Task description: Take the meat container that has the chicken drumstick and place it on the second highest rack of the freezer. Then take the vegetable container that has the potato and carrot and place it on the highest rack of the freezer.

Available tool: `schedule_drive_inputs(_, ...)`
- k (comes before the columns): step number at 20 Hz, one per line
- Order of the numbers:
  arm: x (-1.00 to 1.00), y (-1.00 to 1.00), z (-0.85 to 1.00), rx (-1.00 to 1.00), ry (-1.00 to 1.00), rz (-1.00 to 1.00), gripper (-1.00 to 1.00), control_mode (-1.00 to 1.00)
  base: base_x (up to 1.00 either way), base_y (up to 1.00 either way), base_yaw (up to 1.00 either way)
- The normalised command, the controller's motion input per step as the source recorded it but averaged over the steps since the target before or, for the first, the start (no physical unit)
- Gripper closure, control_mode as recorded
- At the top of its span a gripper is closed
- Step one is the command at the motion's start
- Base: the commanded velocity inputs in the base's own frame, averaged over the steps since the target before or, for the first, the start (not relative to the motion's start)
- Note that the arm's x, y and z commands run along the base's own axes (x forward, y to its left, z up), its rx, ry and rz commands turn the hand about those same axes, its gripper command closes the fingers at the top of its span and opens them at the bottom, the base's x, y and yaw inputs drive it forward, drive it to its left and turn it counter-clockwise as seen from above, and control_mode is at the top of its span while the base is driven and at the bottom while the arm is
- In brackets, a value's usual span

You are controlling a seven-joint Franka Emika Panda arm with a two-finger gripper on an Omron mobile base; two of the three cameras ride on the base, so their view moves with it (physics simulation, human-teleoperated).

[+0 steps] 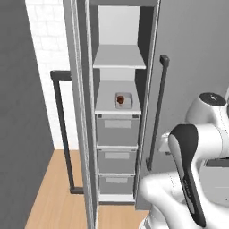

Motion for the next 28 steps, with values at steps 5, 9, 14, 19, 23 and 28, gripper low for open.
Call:
schedule_drive_inputs(5, 0.00, 0.00, 0.00, 0.00, 0.00, 0.00, -1.00, 1.00, -0.58, -0.66, -0.48)
schedule_drive_inputs(9, 0.00, 0.00, 0.00, 0.00, 0.00, 0.00, -1.00, 1.00, 0.01, -1.00, -0.37)
schedule_drive_inputs(14, 0.00, 0.00, 0.00, 0.00, 0.00, 0.00, -1.00, 1.00, 0.05, -1.00, -0.30)
schedule_drive_inputs(19, 0.00, 0.00, 0.00, 0.00, 0.00, 0.00, -1.00, 1.00, 0.34, -1.00, -0.26)
schedule_drive_inputs(23, 0.00, 0.00, 0.00, 0.00, 0.00, 0.00, -1.00, 1.00, 0.47, -0.97, -0.43)
schedule_drive_inputs(28, 0.00, 0.00, 0.00, 0.00, 0.00, 0.00, -1.00, 1.00, 0.34, -0.95, -0.57)
